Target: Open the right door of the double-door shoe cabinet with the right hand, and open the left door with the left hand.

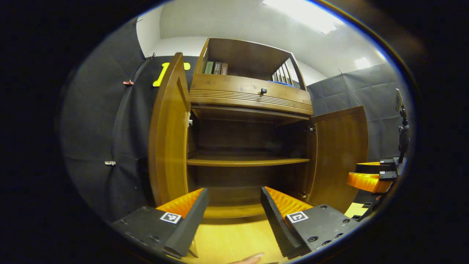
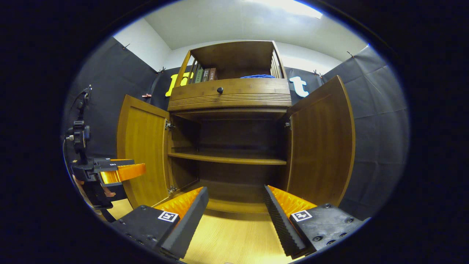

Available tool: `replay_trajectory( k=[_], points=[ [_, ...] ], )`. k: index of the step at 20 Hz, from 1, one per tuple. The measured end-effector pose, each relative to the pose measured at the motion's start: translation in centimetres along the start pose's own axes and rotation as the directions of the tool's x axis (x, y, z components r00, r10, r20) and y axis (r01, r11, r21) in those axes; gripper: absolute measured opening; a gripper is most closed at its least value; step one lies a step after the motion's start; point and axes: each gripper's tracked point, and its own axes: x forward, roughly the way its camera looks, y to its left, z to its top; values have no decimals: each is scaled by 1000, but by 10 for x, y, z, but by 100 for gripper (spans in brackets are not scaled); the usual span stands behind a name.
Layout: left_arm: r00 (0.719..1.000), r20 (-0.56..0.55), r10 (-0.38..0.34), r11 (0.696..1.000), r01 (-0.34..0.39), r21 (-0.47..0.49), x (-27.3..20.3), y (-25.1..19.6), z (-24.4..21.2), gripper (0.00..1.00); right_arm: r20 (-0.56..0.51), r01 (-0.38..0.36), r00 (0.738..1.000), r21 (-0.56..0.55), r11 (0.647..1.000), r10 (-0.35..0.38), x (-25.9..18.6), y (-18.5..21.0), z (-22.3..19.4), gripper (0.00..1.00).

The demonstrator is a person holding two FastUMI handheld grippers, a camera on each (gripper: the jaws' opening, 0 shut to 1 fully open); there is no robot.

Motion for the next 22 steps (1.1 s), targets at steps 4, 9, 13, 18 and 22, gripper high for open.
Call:
replay_trajectory(
  k=[4, 9, 13, 18, 22],
  points=[
    [1000, -3, -20, 1000, 20, 0, 14, -13, -2, 95, -1, 16, 1000, -12, 1000, -16, 6, -12, 0, 95],
    [1000, 12, -25, 999, 25, 42, 17, -19, -1, 94, -18, 0, 1000, -36, 999, 0, 14, -8, -9, 99],
    [999, 33, -9, 998, 6, 70, 14, -14, 4, 92, -3, -14, 1000, -26, 1000, 14, 17, -3, -7, 97],
    [999, 44, -26, 997, 22, 71, 11, -17, 8, 94, 14, -13, 1000, -50, 999, 13, 21, 2, -3, 99],
    [998, 49, -46, 997, 42, 69, 10, -19, 7, 92, 3, -20, 1000, -55, 998, 20, 19, 6, -7, 97]
  ],
)
